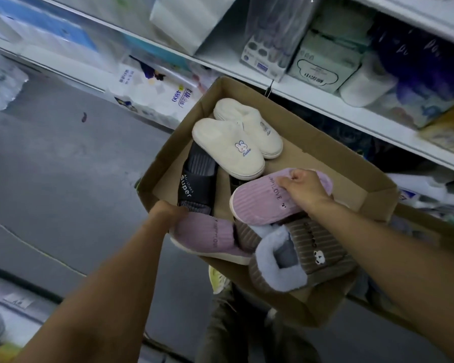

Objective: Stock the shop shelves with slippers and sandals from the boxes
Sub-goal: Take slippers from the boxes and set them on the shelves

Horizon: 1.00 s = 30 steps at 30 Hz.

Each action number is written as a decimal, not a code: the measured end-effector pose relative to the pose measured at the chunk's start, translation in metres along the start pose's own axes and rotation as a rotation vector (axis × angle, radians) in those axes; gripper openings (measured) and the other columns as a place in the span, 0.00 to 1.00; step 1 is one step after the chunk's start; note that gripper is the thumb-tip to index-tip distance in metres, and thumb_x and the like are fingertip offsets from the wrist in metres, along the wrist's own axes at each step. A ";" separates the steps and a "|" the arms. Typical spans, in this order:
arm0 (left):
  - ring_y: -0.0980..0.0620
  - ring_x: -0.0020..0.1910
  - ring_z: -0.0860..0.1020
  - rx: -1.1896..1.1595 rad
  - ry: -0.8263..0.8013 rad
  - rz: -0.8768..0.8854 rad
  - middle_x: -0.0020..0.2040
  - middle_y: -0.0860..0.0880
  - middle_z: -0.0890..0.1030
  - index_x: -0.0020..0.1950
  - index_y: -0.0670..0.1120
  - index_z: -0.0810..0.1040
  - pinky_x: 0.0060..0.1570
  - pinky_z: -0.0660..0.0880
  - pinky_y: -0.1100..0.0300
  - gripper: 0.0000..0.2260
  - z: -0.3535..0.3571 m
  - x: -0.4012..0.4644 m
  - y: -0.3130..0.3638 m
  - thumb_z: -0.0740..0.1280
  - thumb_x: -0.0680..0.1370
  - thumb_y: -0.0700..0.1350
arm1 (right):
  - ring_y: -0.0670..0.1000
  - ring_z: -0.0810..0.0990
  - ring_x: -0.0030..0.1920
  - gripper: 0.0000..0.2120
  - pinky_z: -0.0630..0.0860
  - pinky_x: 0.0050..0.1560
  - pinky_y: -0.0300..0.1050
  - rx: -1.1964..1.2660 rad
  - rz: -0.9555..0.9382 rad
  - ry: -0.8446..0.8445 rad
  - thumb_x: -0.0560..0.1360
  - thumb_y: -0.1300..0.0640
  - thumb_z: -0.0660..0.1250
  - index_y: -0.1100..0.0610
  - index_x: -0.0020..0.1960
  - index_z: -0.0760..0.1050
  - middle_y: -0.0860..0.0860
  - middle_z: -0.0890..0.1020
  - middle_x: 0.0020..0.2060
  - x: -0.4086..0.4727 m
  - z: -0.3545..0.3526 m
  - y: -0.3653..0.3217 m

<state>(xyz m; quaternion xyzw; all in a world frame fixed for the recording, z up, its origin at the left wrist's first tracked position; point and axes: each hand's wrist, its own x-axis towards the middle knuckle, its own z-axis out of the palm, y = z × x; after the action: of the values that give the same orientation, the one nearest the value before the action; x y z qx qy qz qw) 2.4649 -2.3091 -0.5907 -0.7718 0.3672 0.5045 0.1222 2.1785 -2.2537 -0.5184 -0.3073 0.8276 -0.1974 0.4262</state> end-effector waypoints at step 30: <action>0.43 0.55 0.76 -0.808 0.109 0.201 0.60 0.42 0.77 0.66 0.40 0.74 0.53 0.76 0.48 0.17 -0.065 -0.085 0.030 0.62 0.81 0.47 | 0.46 0.64 0.29 0.13 0.62 0.26 0.33 0.015 -0.195 -0.181 0.74 0.62 0.68 0.57 0.35 0.66 0.52 0.66 0.30 -0.036 -0.037 -0.032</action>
<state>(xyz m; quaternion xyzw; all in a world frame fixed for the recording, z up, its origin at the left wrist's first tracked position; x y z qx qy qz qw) 2.4699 -2.3283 -0.4814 -0.7436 0.2190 0.5758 -0.2600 2.1750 -2.2508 -0.4581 -0.3998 0.7506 -0.2156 0.4799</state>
